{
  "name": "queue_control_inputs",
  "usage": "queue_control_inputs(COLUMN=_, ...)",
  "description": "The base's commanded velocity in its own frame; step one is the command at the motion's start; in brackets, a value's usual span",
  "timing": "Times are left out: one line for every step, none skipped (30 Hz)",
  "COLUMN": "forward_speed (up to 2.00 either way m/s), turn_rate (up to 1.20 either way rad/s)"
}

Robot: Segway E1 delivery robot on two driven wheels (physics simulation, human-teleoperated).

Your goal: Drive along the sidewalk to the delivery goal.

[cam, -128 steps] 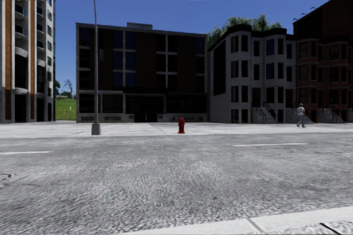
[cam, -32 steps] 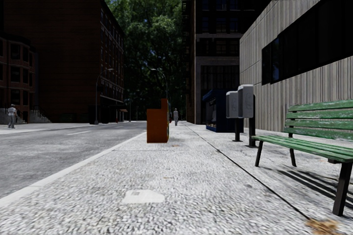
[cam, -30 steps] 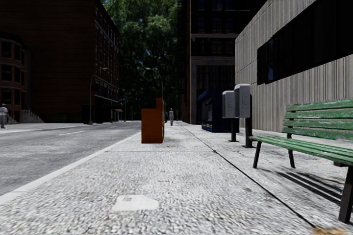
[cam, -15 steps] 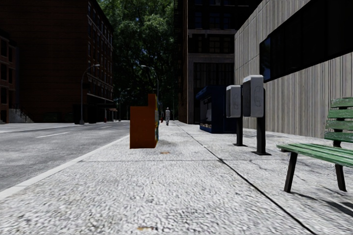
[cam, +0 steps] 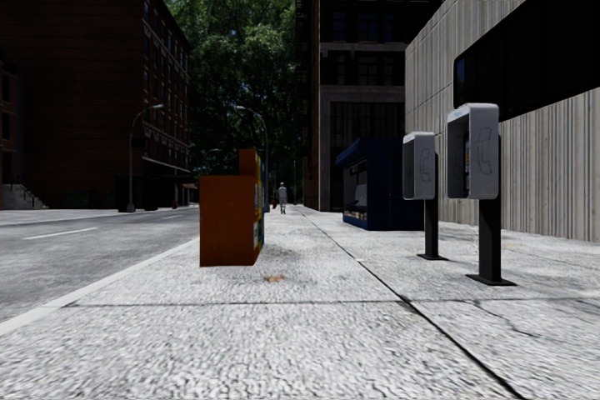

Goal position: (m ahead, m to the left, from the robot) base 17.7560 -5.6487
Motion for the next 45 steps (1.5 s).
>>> queue_control_inputs(forward_speed=2.0, turn_rate=0.0)
queue_control_inputs(forward_speed=2.0, turn_rate=0.0)
queue_control_inputs(forward_speed=2.0, turn_rate=-0.02)
queue_control_inputs(forward_speed=2.0, turn_rate=-0.09)
queue_control_inputs(forward_speed=2.0, turn_rate=-0.13)
queue_control_inputs(forward_speed=2.0, turn_rate=-0.16)
queue_control_inputs(forward_speed=2.0, turn_rate=-0.16)
queue_control_inputs(forward_speed=2.0, turn_rate=-0.17)
queue_control_inputs(forward_speed=2.0, turn_rate=-0.18)
queue_control_inputs(forward_speed=2.0, turn_rate=-0.18)
queue_control_inputs(forward_speed=2.0, turn_rate=-0.18)
queue_control_inputs(forward_speed=2.0, turn_rate=-0.2)
queue_control_inputs(forward_speed=2.0, turn_rate=-0.26)
queue_control_inputs(forward_speed=2.0, turn_rate=-0.27)
queue_control_inputs(forward_speed=2.0, turn_rate=-0.28)
queue_control_inputs(forward_speed=2.0, turn_rate=-0.28)
queue_control_inputs(forward_speed=2.0, turn_rate=-0.28)
queue_control_inputs(forward_speed=2.0, turn_rate=-0.27)
queue_control_inputs(forward_speed=2.0, turn_rate=-0.03)
queue_control_inputs(forward_speed=2.0, turn_rate=0.0)
queue_control_inputs(forward_speed=2.0, turn_rate=0.0)
queue_control_inputs(forward_speed=2.0, turn_rate=0.0)
queue_control_inputs(forward_speed=2.0, turn_rate=0.0)
queue_control_inputs(forward_speed=2.0, turn_rate=0.0)
queue_control_inputs(forward_speed=2.0, turn_rate=0.0)
queue_control_inputs(forward_speed=2.0, turn_rate=0.0)
queue_control_inputs(forward_speed=2.0, turn_rate=0.0)
queue_control_inputs(forward_speed=2.0, turn_rate=0.0)
queue_control_inputs(forward_speed=2.0, turn_rate=0.0)
queue_control_inputs(forward_speed=2.0, turn_rate=0.0)
queue_control_inputs(forward_speed=2.0, turn_rate=0.0)
queue_control_inputs(forward_speed=2.0, turn_rate=0.0)
queue_control_inputs(forward_speed=2.0, turn_rate=0.0)
queue_control_inputs(forward_speed=2.0, turn_rate=0.0)
queue_control_inputs(forward_speed=2.0, turn_rate=0.0)
queue_control_inputs(forward_speed=2.0, turn_rate=0.0)
queue_control_inputs(forward_speed=2.0, turn_rate=0.0)
queue_control_inputs(forward_speed=2.0, turn_rate=0.0)
queue_control_inputs(forward_speed=2.0, turn_rate=0.0)
queue_control_inputs(forward_speed=2.0, turn_rate=0.0)
queue_control_inputs(forward_speed=2.0, turn_rate=0.0)
queue_control_inputs(forward_speed=2.0, turn_rate=0.0)
queue_control_inputs(forward_speed=2.0, turn_rate=0.0)
queue_control_inputs(forward_speed=2.0, turn_rate=0.0)
queue_control_inputs(forward_speed=2.0, turn_rate=0.0)
